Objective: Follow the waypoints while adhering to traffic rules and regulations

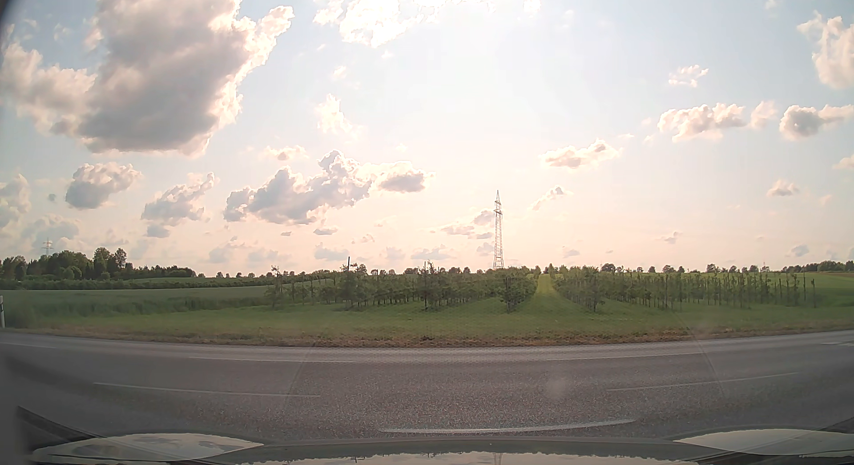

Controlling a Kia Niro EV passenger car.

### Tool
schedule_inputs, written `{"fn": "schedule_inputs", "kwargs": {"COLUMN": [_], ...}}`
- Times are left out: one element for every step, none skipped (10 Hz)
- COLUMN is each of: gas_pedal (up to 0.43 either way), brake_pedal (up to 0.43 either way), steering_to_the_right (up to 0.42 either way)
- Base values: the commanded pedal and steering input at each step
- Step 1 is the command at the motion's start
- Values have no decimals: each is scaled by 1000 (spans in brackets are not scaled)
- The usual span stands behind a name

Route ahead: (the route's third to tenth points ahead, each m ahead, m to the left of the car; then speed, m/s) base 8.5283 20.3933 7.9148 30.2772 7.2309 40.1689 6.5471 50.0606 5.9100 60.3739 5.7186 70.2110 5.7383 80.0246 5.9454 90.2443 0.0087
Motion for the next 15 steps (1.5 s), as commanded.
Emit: {"fn": "schedule_inputs", "kwargs": {"gas_pedal": [0, 0, 0, 0, 0, 0, 0, 0, 0, 0, 0, 0, 0, 0, 0], "brake_pedal": [476, 470, 470, 463, 470, 463, 470, 470, 470, 470, 470, 463, 439, 390, 305], "steering_to_the_right": [1, 1, 1, 1, 1, 1, 1, 1, 1, 1, 1, 1, 1, 1, 1]}}
